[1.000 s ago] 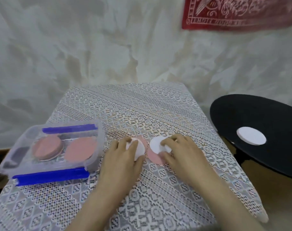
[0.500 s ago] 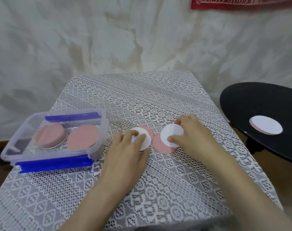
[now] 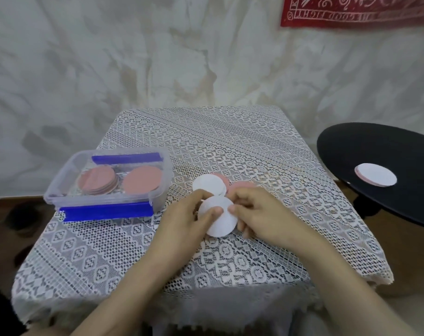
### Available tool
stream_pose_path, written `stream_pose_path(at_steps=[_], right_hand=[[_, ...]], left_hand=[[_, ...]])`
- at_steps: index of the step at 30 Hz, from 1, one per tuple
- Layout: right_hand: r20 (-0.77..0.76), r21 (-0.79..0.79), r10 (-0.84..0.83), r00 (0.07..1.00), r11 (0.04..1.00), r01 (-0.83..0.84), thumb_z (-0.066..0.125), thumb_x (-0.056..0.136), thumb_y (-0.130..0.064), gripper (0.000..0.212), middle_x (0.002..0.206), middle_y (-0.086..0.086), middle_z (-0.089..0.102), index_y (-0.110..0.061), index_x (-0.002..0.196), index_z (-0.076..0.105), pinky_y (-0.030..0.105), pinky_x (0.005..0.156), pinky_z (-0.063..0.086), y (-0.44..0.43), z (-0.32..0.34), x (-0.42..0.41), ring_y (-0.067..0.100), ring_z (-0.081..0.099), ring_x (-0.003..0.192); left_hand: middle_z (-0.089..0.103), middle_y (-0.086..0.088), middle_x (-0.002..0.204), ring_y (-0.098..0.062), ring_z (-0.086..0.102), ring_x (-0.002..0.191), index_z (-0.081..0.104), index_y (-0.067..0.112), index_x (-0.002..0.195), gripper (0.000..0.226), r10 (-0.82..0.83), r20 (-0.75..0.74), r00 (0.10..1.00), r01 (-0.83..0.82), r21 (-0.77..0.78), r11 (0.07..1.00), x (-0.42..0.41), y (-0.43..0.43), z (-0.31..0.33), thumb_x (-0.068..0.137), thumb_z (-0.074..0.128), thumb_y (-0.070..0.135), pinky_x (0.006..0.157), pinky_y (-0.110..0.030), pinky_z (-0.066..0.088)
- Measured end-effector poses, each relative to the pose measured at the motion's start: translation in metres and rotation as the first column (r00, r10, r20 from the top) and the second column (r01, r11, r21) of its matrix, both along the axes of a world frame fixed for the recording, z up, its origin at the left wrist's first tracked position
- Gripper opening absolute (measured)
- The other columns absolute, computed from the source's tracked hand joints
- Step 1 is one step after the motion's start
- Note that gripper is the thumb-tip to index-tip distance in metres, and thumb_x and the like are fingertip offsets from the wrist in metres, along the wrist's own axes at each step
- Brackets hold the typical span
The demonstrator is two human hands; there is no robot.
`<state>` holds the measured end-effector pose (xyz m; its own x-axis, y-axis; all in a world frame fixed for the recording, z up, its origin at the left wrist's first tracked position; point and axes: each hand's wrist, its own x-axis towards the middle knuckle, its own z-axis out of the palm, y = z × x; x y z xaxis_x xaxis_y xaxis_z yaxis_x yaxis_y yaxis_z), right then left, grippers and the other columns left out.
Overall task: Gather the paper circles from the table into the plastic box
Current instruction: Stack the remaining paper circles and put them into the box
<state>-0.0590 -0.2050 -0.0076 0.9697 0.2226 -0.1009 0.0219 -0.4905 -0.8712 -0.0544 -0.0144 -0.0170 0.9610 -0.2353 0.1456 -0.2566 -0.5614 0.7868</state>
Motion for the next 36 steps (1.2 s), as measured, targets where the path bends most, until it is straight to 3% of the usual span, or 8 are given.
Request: stream_pose_path(at_steps=[3, 6, 11, 19, 23, 26, 30, 36], right_hand=[[0.023, -0.009, -0.082, 0.996, 0.997, 0.082, 0.049, 0.104, -0.012, 0.023, 0.080, 0.002, 0.070, -0.028, 0.107, 0.066, 0.044, 0.064, 0.056, 0.003, 0.000, 0.008, 0.020, 0.064, 0.063], [0.124, -0.197, -0.179, 0.976, 0.960, 0.201, 0.058, 0.101, -0.029, 0.014, 0.089, -0.013, 0.070, -0.031, 0.113, 0.065, 0.036, 0.071, 0.056, -0.004, 0.002, 0.017, 0.015, 0.065, 0.074], [0.085, -0.571, -0.192, 0.978, 0.795, 0.206, 0.071, 0.087, -0.051, 0.062, 0.125, -0.006, 0.054, -0.030, 0.142, 0.051, 0.037, 0.088, 0.049, -0.018, 0.011, 0.033, 0.017, 0.059, 0.104], [0.108, -0.432, -0.250, 0.962, 0.860, 0.272, 0.075, 0.088, -0.038, 0.027, 0.097, -0.008, 0.058, -0.028, 0.095, 0.052, 0.033, 0.066, 0.043, -0.029, 0.005, 0.047, 0.011, 0.056, 0.082], [0.161, -0.313, -0.233, 0.959, 0.910, 0.274, 0.059, 0.100, -0.032, 0.009, 0.089, -0.008, 0.065, -0.025, 0.095, 0.060, 0.037, 0.069, 0.046, -0.039, 0.000, 0.045, 0.013, 0.060, 0.082], [0.123, -0.031, -0.250, 0.960, 0.966, 0.256, 0.053, 0.104, -0.024, 0.015, 0.068, -0.020, 0.063, -0.020, 0.095, 0.065, 0.027, 0.059, 0.038, -0.038, 0.003, 0.038, -0.005, 0.053, 0.057], [0.033, 0.006, -0.119, 0.992, 0.993, 0.119, 0.055, 0.103, -0.021, 0.013, 0.072, -0.013, 0.060, -0.021, 0.096, 0.065, 0.019, 0.047, 0.041, -0.020, 0.002, 0.019, 0.002, 0.050, 0.051], [0.067, 0.063, -0.062, 0.996, 0.996, 0.058, 0.065, 0.096, -0.026, 0.002, 0.089, -0.002, 0.065, -0.028, 0.097, 0.066, 0.036, 0.053, 0.049, 0.011, -0.011, 0.019, 0.018, 0.060, 0.055]], left_hand=[[0.069, 0.012, 0.089, -0.004, 0.062, 0.084, 0.063, 0.031, 0.098, 0.006, 0.043, -0.021, 0.999, -0.042, 0.038, 0.998, 0.003, 0.008, -0.002, 0.095, 0.061, 0.035, 0.076, -0.039, 0.054], [0.067, 0.013, 0.093, -0.003, 0.060, 0.088, 0.061, 0.029, 0.100, 0.006, 0.065, -0.029, 0.997, -0.063, 0.059, 0.996, 0.008, 0.014, -0.004, 0.098, 0.057, 0.033, 0.077, -0.037, 0.053], [0.065, 0.014, 0.097, -0.003, 0.058, 0.090, 0.058, 0.030, 0.111, 0.013, 0.055, -0.044, 0.998, -0.051, 0.083, 0.995, 0.014, 0.014, -0.002, 0.101, 0.050, 0.029, 0.071, -0.030, 0.045], [0.063, 0.020, 0.094, 0.003, 0.058, 0.086, 0.057, 0.035, 0.110, 0.017, 0.062, -0.073, 0.995, -0.057, 0.060, 0.997, 0.021, 0.009, 0.001, 0.098, 0.050, 0.025, 0.072, -0.029, 0.050], [0.065, 0.018, 0.098, 0.001, 0.061, 0.087, 0.057, 0.036, 0.116, 0.021, 0.067, -0.065, 0.996, -0.062, 0.082, 0.995, 0.021, 0.007, 0.001, 0.099, 0.049, 0.026, 0.081, -0.037, 0.055], [0.064, 0.014, 0.080, -0.002, 0.058, 0.061, 0.056, 0.037, 0.116, 0.022, 0.068, -0.065, 0.996, -0.064, 0.062, 0.996, 0.019, 0.005, -0.002, 0.102, 0.046, 0.025, 0.059, -0.035, 0.051], [0.059, 0.020, 0.059, 0.001, 0.051, 0.052, 0.059, 0.034, 0.113, 0.024, 0.009, -0.106, 0.994, -0.016, -0.068, 0.998, 0.011, 0.003, -0.001, 0.106, 0.041, 0.020, 0.050, -0.019, 0.040], [0.069, 0.019, 0.098, 0.001, 0.063, 0.092, 0.062, 0.037, 0.111, 0.014, -0.056, -0.071, 0.996, 0.052, -0.053, 0.997, 0.006, 0.009, 0.001, 0.100, 0.055, 0.033, 0.076, -0.031, 0.053]])
